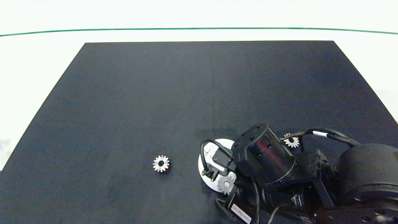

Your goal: Install three planetary gears onto the carrier pins

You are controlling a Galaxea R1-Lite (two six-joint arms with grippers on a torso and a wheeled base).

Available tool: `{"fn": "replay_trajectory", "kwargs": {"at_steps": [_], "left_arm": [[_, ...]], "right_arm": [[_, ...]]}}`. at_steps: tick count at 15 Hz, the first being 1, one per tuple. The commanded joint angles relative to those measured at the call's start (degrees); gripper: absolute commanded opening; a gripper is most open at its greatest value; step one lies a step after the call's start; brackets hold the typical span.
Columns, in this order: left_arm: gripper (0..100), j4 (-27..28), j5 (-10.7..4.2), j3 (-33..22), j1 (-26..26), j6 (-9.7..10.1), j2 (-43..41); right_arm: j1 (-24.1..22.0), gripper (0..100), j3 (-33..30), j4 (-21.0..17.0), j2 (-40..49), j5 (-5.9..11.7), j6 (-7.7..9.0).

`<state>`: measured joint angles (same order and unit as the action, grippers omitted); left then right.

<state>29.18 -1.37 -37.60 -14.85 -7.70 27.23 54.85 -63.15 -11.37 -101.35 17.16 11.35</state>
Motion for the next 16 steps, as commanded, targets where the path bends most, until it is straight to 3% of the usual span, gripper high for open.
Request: {"fn": "replay_trajectory", "kwargs": {"at_steps": [1,2,5,7,8,9,10,11,14,16], "left_arm": [[100,0.3,-0.04,0.0,-0.1,-0.03,-0.4],[100,0.3,-0.04,0.0,-0.1,-0.03,-0.6],[100,0.2,-0.04,0.2,-0.5,-0.03,-0.3],[100,0.2,-0.04,0.2,-0.4,-0.03,-0.9],[100,0.3,-0.04,0.5,-0.4,-0.03,-0.9],[100,0.3,-0.04,0.5,-0.4,-0.03,-0.9],[100,0.3,-0.04,0.5,-0.4,-0.03,-1.0],[100,0.3,-0.04,0.5,-0.4,-0.03,-1.1],[100,0.3,-0.04,0.5,-0.4,-0.03,-1.3],[100,0.3,-0.04,0.4,-0.5,-0.12,-1.0]], "right_arm": [[-0.1,100,4.3,-0.1,11.8,5.6,0.34],[-2.5,100,5.9,-0.5,16.8,6.65,0.34],[-14.2,100,9.1,-5.7,27.7,6.21,0.69],[-24.6,100,12.3,-6.4,29.1,1.12,0.43],[-28.3,100,13.8,-6.2,28.8,-0.38,0.16],[-31.2,100,14.2,-5.9,27.4,-0.73,-1.15],[-32.3,100,14.1,-5.7,25.9,-1.78,-1.95],[-34.1,100,13.5,-3.9,24.1,-5.21,-2.56],[-34.9,100,12.2,-2.0,21.8,-6.35,-2.56],[-34.8,100,11.9,1.2,18.7,-8.02,-2.65]]}}
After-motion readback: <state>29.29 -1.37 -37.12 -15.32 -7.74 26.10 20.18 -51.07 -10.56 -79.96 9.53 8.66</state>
